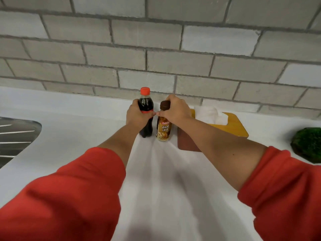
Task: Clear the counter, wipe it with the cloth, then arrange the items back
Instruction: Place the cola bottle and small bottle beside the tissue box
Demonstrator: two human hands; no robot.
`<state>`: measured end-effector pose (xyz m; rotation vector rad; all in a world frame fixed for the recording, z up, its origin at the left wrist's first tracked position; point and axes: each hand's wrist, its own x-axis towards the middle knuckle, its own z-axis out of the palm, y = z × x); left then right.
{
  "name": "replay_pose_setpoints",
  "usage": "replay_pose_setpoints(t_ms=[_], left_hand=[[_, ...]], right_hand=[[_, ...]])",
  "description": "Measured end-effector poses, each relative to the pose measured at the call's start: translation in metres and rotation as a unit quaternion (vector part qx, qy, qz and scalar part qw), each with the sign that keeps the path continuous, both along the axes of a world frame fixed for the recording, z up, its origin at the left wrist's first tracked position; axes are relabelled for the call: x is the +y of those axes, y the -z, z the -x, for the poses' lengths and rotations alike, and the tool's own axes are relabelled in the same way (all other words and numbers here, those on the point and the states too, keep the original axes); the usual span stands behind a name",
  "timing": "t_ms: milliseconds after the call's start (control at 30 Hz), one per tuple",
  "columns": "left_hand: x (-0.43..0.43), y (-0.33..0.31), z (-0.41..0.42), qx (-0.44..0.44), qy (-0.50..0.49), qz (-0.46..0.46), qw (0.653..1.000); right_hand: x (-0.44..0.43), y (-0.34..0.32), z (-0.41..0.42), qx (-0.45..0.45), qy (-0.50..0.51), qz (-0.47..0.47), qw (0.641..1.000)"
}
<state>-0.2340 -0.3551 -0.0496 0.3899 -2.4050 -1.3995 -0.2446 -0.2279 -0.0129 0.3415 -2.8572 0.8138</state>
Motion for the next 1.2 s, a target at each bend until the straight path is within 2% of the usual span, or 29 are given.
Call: replay_pose_setpoints(t_ms=[400,767,967,1200], left_hand=[[-0.004,0.0,0.01,-0.024,0.022,0.0,0.999],[0.0,0.004,0.019,-0.014,0.055,-0.012,0.998],[0.005,0.006,0.024,-0.006,0.063,-0.012,0.998],[0.009,0.003,0.029,-0.018,0.028,-0.001,0.999]], right_hand=[[-0.01,0.012,0.02,-0.004,0.079,-0.067,0.995],[-0.011,0.013,0.025,-0.012,0.093,-0.138,0.986],[-0.006,0.008,0.021,-0.036,0.063,-0.155,0.985],[0.013,-0.02,0.001,0.018,-0.006,-0.133,0.991]])
